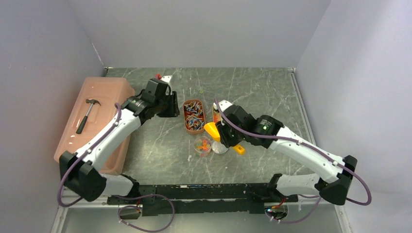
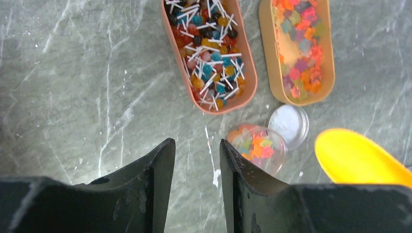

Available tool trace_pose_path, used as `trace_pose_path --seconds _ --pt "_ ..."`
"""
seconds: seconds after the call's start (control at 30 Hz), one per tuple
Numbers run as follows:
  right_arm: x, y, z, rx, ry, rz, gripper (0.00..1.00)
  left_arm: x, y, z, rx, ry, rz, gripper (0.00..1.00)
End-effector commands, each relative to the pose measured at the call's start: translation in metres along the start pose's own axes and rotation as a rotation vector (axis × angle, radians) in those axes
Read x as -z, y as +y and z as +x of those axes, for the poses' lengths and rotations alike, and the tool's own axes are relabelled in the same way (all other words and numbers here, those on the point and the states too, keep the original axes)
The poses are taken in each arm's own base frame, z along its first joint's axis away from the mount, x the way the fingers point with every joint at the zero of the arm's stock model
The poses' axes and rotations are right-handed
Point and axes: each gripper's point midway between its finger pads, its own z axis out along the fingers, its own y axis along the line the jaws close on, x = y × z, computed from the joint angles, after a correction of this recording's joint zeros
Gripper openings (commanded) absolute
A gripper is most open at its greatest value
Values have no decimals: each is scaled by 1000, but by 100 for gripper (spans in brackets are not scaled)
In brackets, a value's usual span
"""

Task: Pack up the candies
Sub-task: Scoop the fake candies from the storage box.

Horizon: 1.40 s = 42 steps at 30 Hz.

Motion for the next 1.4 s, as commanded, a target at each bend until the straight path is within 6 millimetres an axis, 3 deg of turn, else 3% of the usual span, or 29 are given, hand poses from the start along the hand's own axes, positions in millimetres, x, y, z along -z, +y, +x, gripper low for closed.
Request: trace_pose_path --seconds 0.0,0.27,0.43,0.73,1.0,1.37 --pt "4 12 -16 -15 32 -91 0 37 -5 13 -136 -1 100 46" --pt "-14 17 -27 -54 197 -131 0 91 -14 21 -260 -127 246 52" --pt "-33 20 -32 -104 303 -132 0 107 -19 30 -310 -147 310 52" --pt "-65 22 -49 -151 415 -149 0 108 -19 52 -332 -155 374 51" --pt "-97 18 -56 -208 507 -133 0 114 -12 52 -314 -184 344 47" --pt "-122 12 -65 -268 530 -115 0 119 -14 55 -312 -191 364 46"
